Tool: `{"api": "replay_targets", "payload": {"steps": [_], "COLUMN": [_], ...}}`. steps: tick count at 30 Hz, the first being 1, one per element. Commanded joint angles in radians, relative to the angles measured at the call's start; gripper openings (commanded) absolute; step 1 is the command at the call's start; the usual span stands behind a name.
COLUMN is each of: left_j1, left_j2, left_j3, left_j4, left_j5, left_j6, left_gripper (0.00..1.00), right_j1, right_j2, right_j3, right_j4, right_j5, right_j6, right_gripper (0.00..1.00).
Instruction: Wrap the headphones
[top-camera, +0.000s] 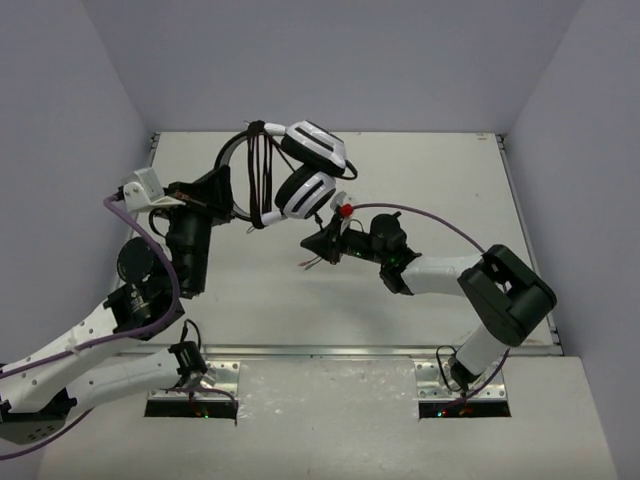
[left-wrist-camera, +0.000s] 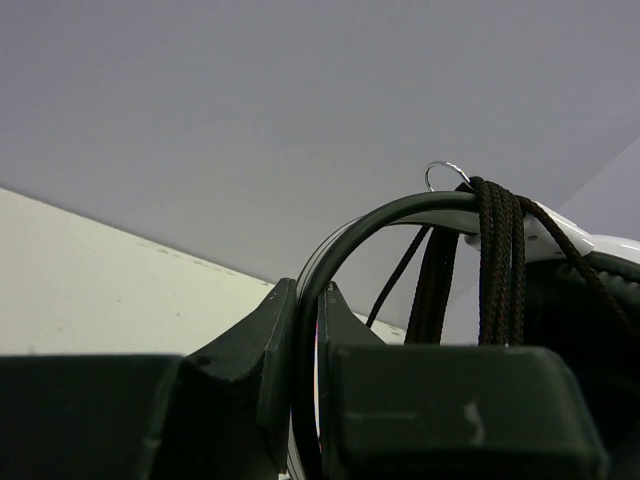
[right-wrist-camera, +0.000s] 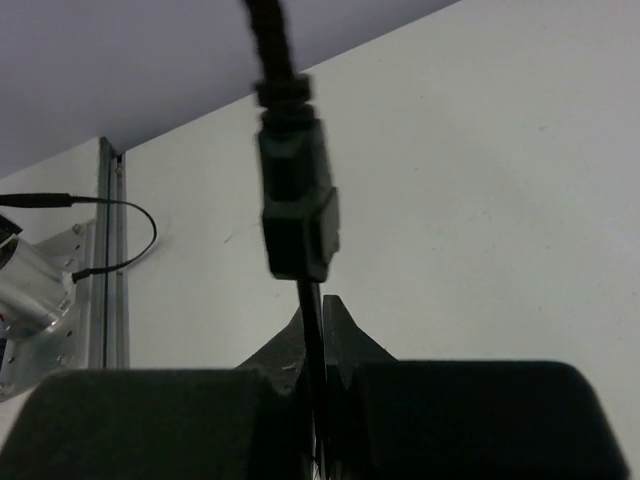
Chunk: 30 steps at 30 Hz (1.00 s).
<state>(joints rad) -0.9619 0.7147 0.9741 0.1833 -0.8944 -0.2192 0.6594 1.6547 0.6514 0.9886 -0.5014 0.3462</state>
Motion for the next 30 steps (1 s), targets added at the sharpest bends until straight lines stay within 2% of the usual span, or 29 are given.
{"api": "replay_targets", "payload": {"steps": [1,6,12,19,23,26,28,30], "left_j1": [-0.008,-0.008,0.015,0.175,0.192,0.192,0.190,0.190], "left_j2": [0.037,0.141,0.271,0.408,0.436,0.443,0.427,0.384], "left_j3": [0.055,0.046,0.121,0.155,0.052,-0.044,-0.134,-0.210], "left_j4": [0.183,0.286,0.231,-0.024,0.051,0.065,0.068,0.142], "left_j5": [-0.150,-0.317,-0.437,-0.367,-0.359,-0.342,-0.290,-0.198], "left_j6": [-0.005,0.044,0.015,-0.187,-0.122,-0.144,-0.167,-0.167], "left_gripper": [0.00,0.00,0.00,0.00,0.00,0.00,0.00,0.00], "right_j1": [0.092,0.242,0.377,0.520,0.548,0.551,0.551,0.551], "right_j2": [-0.117,-0.229,-0.341,-0.476,-0.541,-0.532,-0.495,-0.481], "right_j3": [-0.053,-0.096,-0.081,0.008,0.050,0.155,0.287,0.329], "right_j4": [0.007,-0.131,-0.347,-0.687,-0.820,-1.010,-1.164,-1.231], "right_j5": [0.023,0.133,0.225,0.285,0.375,0.420,0.492,0.555], "right_j6": [-0.051,-0.167,-0.282,-0.424,-0.483,-0.513,-0.562,-0.598], "right_gripper": [0.01,0.01,0.01,0.01,0.01,0.01,0.02,0.01]}}
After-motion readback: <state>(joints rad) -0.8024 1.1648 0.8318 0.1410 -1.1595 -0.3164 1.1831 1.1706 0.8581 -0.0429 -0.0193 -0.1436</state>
